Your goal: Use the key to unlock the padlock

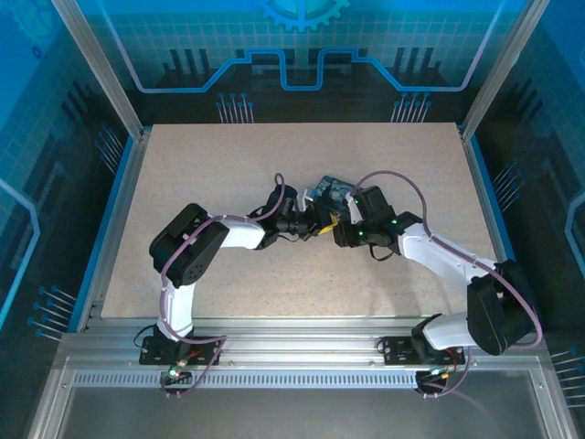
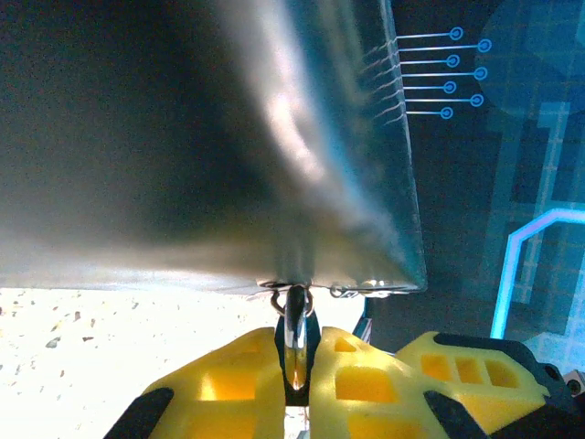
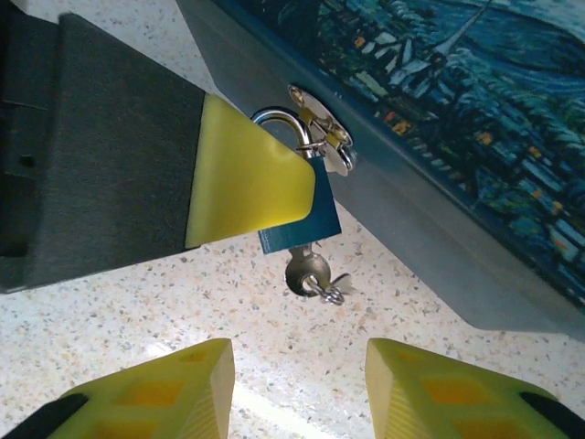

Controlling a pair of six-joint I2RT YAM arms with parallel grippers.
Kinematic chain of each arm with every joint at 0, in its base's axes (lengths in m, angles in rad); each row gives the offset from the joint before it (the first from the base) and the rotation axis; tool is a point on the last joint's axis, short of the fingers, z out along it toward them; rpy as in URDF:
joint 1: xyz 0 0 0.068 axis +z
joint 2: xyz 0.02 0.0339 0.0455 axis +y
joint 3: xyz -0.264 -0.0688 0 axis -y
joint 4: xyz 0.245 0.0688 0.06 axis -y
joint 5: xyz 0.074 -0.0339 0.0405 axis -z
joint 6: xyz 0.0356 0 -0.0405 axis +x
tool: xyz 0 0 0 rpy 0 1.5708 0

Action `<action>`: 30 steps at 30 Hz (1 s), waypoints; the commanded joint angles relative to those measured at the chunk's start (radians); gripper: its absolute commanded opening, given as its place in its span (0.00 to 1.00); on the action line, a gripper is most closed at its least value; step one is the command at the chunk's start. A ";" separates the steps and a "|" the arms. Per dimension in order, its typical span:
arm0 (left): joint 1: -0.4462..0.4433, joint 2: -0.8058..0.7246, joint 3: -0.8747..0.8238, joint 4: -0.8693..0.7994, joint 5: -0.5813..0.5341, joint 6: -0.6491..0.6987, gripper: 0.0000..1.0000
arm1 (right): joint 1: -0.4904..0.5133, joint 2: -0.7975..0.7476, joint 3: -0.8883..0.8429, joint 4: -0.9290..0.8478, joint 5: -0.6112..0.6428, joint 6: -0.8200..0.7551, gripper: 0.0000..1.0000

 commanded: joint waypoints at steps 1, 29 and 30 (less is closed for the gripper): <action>-0.003 -0.022 0.040 0.008 0.044 0.003 0.00 | 0.020 0.030 0.055 -0.004 0.043 -0.038 0.43; -0.003 -0.022 0.056 0.008 0.053 -0.008 0.00 | 0.046 0.177 0.158 -0.011 0.126 -0.105 0.29; -0.003 -0.022 0.055 0.008 0.052 -0.008 0.00 | 0.046 0.177 0.158 -0.010 0.121 -0.106 0.24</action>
